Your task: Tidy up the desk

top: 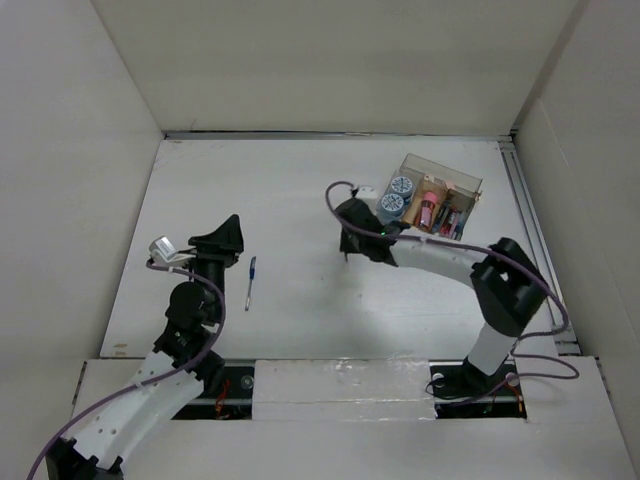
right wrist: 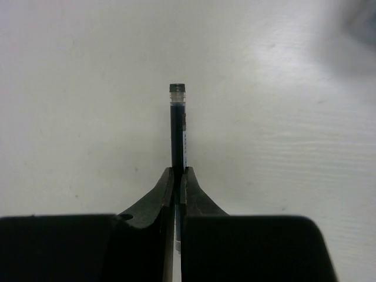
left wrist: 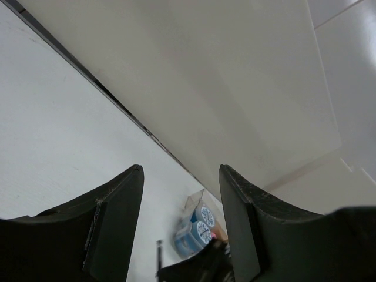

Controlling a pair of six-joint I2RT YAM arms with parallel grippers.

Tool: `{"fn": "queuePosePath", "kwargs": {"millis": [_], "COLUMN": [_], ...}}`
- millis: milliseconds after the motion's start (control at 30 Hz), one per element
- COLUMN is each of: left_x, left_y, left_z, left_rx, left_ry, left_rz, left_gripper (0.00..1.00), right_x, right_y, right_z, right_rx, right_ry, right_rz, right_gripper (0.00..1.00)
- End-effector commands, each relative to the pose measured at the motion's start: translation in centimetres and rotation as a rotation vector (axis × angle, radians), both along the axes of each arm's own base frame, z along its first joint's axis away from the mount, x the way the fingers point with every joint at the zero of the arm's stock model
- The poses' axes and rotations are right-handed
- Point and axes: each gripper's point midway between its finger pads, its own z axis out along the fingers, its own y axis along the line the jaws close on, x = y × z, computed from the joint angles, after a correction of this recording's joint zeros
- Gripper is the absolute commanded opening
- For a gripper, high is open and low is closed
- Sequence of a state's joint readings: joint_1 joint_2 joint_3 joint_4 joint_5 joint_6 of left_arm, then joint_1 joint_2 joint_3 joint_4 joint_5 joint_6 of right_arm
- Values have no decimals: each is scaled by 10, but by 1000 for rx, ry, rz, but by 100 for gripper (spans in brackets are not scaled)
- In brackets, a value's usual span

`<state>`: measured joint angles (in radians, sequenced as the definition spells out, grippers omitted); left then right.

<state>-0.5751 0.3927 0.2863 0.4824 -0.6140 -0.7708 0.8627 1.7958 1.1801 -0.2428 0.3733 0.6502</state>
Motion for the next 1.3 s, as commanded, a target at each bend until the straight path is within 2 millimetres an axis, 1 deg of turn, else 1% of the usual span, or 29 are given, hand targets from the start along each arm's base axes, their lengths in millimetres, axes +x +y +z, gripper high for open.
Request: {"fn": "queuePosePath", "kwargs": {"millis": [0, 33, 67, 100, 133, 167, 200, 267, 300, 400, 433, 500, 533, 600, 633, 667, 767, 867, 900, 933, 967, 1000, 1067, 1100, 1133, 1167, 1200, 1233, 1267], "left_x": [1, 1, 2, 2, 3, 4, 5, 9, 10, 13, 14, 13, 12, 11, 11, 11, 11, 12, 11, 10, 10, 10, 9, 9, 8, 7, 6, 5, 4], "left_y": [-11, -13, -19, -21, -25, -27, -28, -32, -34, -39, -39, -37, -36, -35, -34, -33, -34, -33, -32, -33, -33, -33, -32, -31, -31, -32, -31, -29, -27], "left_z": [10, 10, 9, 11, 9, 8, 6, 1, 0, -1, -1, 0, 1, 2, 1, 1, 3, 2, 4, 5, 5, 6, 6, 7, 8, 10, 11, 13, 14], "left_rx": [-7, -8, -4, -2, 4, 8, 7, 17, 22, 40, 46, 47, 46, 44, 44, 41, 47, 47, 47, 47, 47, 47, 44, 45, 42, 42, 40, 36, 32], "left_ry": [-40, -39, -38, -43, -41, -40, -35, -20, -14, -2, 6, 3, -3, -13, -13, -11, -12, -6, -9, -14, -17, -19, -19, -21, -25, -31, -36, -43, -43], "left_rz": [-53, -60, -88, -101, -111, -121, -121, -132, -138, -148, -145, -141, -141, -135, -130, -125, -133, -123, -122, -130, -131, -129, -125, -126, -126, -134, -134, -128, -119], "left_gripper": [51, 51, 51, 51, 51, 51, 51, 51, 51, 51, 51, 51, 51, 51, 51, 52, 52, 52, 52, 52, 52, 52, 53, 54, 54, 54, 54, 54, 54], "right_x": [44, 50, 60, 64, 67, 67, 74, 79, 84, 94, 97, 102, 106, 111, 114, 116, 116, 115, 115, 114, 112, 111, 108, 103, 102, 100, 96, 90, 86], "right_y": [-72, -91, -126, -147, -164, -181, -206, -229, -253, -281, -297, -313, -326, -335, -336, -346, -348, -343, -342, -336, -337, -326, -313, -296, -286, -273, -259, -226, -208], "right_z": [58, 61, 59, 71, 74, 70, 81, 85, 89, 97, 95, 94, 96, 90, 92, 88, 82, 72, 69, 70, 72, 74, 89, 95, 100, 102, 101, 101, 99], "right_rx": [38, 25, 5, 8, 13, 8, 35, 46, 45, 50, 41, 29, 26, 14, 6, -4, -5, 4, 8, 9, 7, 14, 41, 50, 60, 70, 77, 92, 105], "right_ry": [-141, -151, -156, -184, -191, -189, -209, -217, -228, -256, -255, -258, -265, -254, -258, -249, -227, -209, -197, -195, -196, -198, -230, -235, -244, -244, -241, -236, -223], "right_rz": [-194, -240, -324, -382, -422, -458, -515, -564, -621, -696, -734, -779, -808, -824, -826, -848, -843, -822, -815, -804, -808, -787, -750, -703, -681, -648, -613, -538, -495], "right_gripper": [0, 0, 0, 0, 0, 0, 0, 0, 0, 0, 0, 0, 0, 0, 0, 0, 2, 11, 21, 27, 34, 43, 50, 52, 52, 49, 40, 34, 22]}}
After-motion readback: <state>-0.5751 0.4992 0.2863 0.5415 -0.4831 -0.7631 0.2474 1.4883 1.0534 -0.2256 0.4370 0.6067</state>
